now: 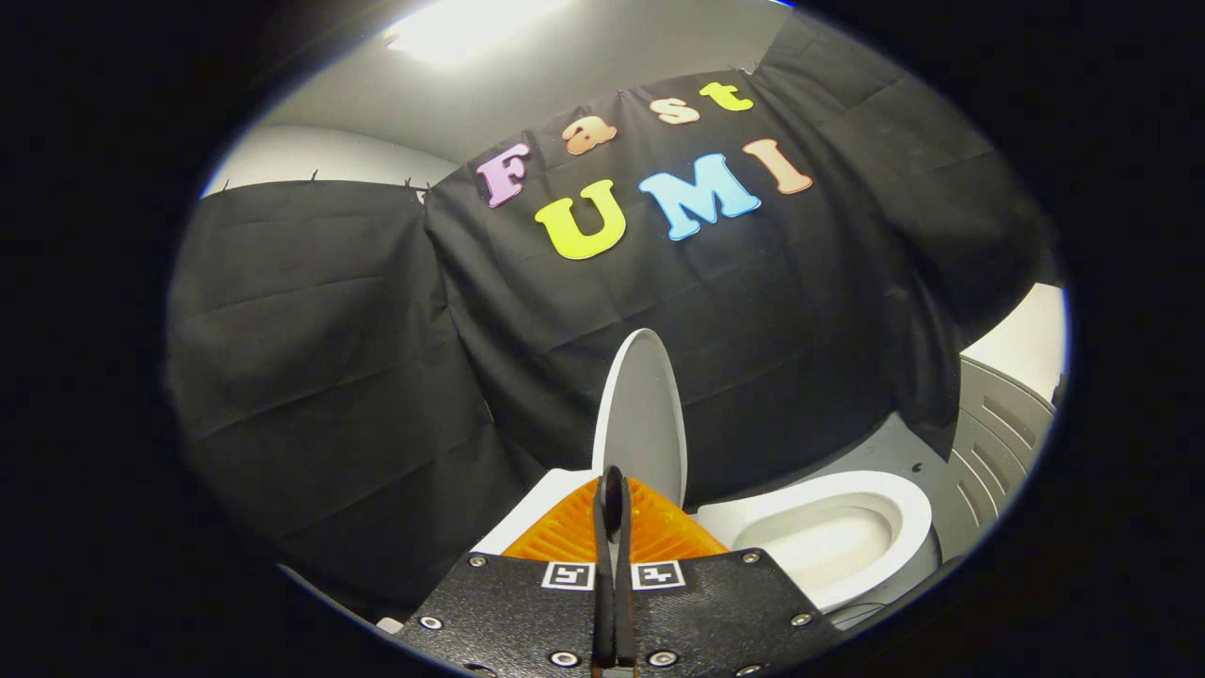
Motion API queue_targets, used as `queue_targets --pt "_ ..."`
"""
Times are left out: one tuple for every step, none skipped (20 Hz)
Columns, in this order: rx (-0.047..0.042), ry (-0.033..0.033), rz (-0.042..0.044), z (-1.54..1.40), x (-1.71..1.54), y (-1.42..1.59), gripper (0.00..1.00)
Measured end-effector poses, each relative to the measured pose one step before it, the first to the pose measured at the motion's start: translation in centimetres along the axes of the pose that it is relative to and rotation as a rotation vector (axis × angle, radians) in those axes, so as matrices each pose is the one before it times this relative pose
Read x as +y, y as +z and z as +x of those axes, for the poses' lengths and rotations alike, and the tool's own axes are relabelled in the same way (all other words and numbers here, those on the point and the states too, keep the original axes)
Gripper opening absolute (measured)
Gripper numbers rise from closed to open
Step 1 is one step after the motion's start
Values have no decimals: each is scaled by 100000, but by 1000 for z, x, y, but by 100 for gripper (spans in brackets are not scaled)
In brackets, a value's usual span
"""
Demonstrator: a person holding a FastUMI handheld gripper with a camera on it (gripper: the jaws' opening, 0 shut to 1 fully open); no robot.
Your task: Open the toilet lid.
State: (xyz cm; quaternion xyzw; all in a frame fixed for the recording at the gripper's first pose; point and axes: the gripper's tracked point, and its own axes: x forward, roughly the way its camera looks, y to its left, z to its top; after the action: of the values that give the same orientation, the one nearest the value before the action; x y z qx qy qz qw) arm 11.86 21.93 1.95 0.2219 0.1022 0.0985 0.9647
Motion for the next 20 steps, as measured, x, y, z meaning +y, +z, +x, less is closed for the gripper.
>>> queue_targets --pt "-33 673 -371 212 567 -18 0" --pt "-226 636 -157 91 528 -221 0" --pt "-128 807 -802 75 569 -86 0" --pt "139 869 -730 339 767 -187 0" --pt "248 984 -921 160 638 -219 0" --pt "443 327 250 266 430 -242 0" --pt "696 311 664 209 541 -255 0" --pt "500 438 -72 214 589 -206 0" --pt "565 573 -685 247 642 -73 0" --pt "216 554 -948 226 600 -108 0" --pt "-345 362 -578 166 361 -23 0" --pt "-284 374 516 105 197 -261 0" --pt "-210 709 427 163 295 -237 0" --pt "-244 730 480 214 437 -163 0" --pt "29 760 -674 137 520 -61 0" --pt "162 624 -336 228 423 -170 0" --pt "346 542 -288 260 386 -178 0" --pt "484 583 -271 303 365 -309 0" --pt "384 584 -247 146 431 -159 0" --pt "382 394 104 163 450 -234 0"
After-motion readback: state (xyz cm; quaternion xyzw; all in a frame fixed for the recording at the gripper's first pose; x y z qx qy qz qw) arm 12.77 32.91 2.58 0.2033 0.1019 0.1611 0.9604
